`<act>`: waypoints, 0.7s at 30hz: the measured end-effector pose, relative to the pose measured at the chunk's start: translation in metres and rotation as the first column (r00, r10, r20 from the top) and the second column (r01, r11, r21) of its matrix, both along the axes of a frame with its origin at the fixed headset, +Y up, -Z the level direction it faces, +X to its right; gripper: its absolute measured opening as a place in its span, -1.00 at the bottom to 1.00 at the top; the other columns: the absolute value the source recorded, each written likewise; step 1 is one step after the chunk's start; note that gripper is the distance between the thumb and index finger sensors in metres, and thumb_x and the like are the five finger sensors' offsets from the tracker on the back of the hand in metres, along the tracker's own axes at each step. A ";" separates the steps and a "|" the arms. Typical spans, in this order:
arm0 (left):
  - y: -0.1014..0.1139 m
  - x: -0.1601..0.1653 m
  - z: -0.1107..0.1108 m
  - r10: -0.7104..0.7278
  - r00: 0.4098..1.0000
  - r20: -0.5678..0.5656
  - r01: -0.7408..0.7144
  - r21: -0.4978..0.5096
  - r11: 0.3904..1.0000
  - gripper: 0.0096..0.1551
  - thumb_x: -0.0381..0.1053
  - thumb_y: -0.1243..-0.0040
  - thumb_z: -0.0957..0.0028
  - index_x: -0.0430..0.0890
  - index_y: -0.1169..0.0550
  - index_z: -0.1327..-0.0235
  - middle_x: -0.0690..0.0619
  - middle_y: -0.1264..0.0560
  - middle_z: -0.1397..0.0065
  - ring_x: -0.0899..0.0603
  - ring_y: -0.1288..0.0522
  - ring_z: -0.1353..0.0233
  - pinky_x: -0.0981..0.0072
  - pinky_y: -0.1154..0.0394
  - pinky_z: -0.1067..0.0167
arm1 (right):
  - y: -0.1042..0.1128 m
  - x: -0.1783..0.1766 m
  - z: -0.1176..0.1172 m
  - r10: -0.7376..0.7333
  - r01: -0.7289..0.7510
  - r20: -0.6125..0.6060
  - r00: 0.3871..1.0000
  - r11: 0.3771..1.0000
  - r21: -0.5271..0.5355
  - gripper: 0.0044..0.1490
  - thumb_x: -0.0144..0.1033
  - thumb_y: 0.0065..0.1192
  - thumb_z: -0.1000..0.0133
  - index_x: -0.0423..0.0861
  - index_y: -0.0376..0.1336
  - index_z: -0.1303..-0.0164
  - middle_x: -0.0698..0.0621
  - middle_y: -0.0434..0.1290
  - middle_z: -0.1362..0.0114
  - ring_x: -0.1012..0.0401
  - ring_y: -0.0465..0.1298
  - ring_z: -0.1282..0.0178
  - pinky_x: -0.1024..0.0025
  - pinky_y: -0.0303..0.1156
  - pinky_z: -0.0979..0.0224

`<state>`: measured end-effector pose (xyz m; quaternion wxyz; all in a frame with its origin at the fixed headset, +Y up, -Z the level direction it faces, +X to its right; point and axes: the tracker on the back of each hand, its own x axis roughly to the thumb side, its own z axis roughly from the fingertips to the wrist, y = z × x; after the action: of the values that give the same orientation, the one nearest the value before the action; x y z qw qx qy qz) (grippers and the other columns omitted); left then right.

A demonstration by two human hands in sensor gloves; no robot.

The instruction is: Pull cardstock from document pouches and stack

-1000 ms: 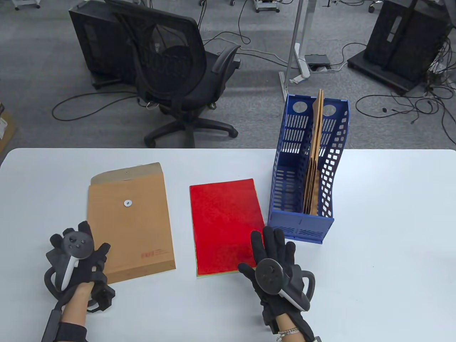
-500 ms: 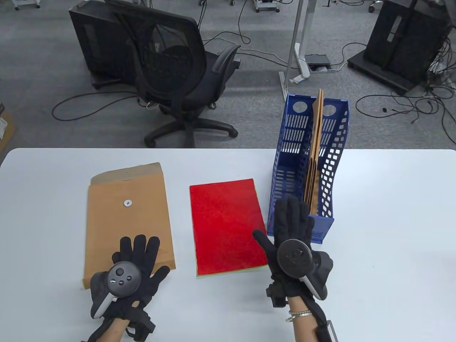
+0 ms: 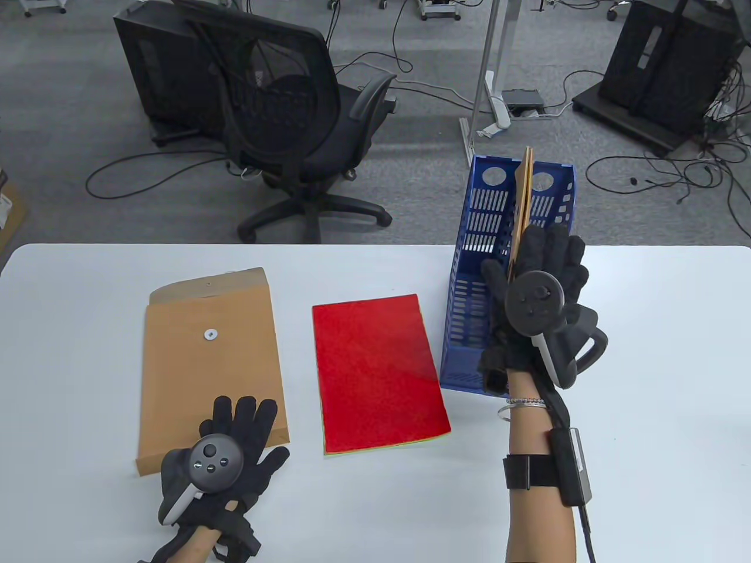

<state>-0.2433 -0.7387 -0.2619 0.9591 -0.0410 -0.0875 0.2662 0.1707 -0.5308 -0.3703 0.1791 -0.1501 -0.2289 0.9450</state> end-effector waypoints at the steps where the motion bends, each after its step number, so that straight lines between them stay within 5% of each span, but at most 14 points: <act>1: 0.000 0.000 0.000 0.001 1.000 0.000 -0.001 0.001 1.000 -0.12 0.31 0.01 -0.10 0.20 0.06 -0.60 -0.04 0.16 -0.76 -0.20 0.47 -0.61 -0.19 0.39 -0.40 | -0.001 0.000 -0.002 -0.001 0.001 0.004 1.000 1.000 -0.010 -0.07 0.18 0.03 -0.20 -0.02 -0.03 -0.73 -0.05 -0.14 -0.79 -0.05 -0.19 -0.73 -0.04 -0.16 -0.69; 12: -0.003 0.002 -0.001 0.035 0.999 0.032 -0.034 -0.021 0.999 -0.13 0.31 0.01 -0.11 0.19 0.05 -0.61 -0.06 0.15 -0.76 -0.21 0.46 -0.60 -0.19 0.38 -0.40 | -0.003 -0.004 -0.014 0.097 -0.097 0.088 0.991 0.995 -0.003 -0.29 0.02 -0.03 -0.26 0.01 0.08 -0.62 -0.03 0.02 -0.74 -0.03 -0.03 -0.71 -0.02 -0.02 -0.67; 15: -0.004 0.003 0.000 0.058 0.998 0.039 -0.057 -0.036 0.998 -0.13 0.31 0.02 -0.10 0.19 0.05 -0.61 -0.06 0.15 -0.76 -0.21 0.46 -0.60 -0.19 0.38 -0.40 | 0.003 -0.005 -0.014 0.113 -0.120 0.121 0.986 0.991 0.054 -0.39 -0.07 -0.03 -0.26 -0.02 0.23 -0.51 0.00 0.22 -0.65 -0.01 0.15 -0.64 0.00 0.12 -0.62; 21: -0.003 0.003 -0.001 0.092 0.995 0.040 -0.091 -0.039 0.995 -0.13 0.31 0.02 -0.11 0.18 0.04 -0.61 -0.06 0.14 -0.76 -0.22 0.46 -0.61 -0.19 0.37 -0.40 | 0.019 -0.007 -0.008 0.019 -0.050 0.131 0.991 0.969 0.240 -0.41 -0.09 -0.04 -0.27 -0.03 0.25 -0.47 -0.02 0.28 -0.60 -0.01 0.26 -0.59 0.04 0.24 -0.58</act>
<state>-0.2406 -0.7417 -0.2625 0.9429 -0.0601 -0.1044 0.3106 0.1641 -0.5121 -0.3784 0.1647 -0.1832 -0.3564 0.9013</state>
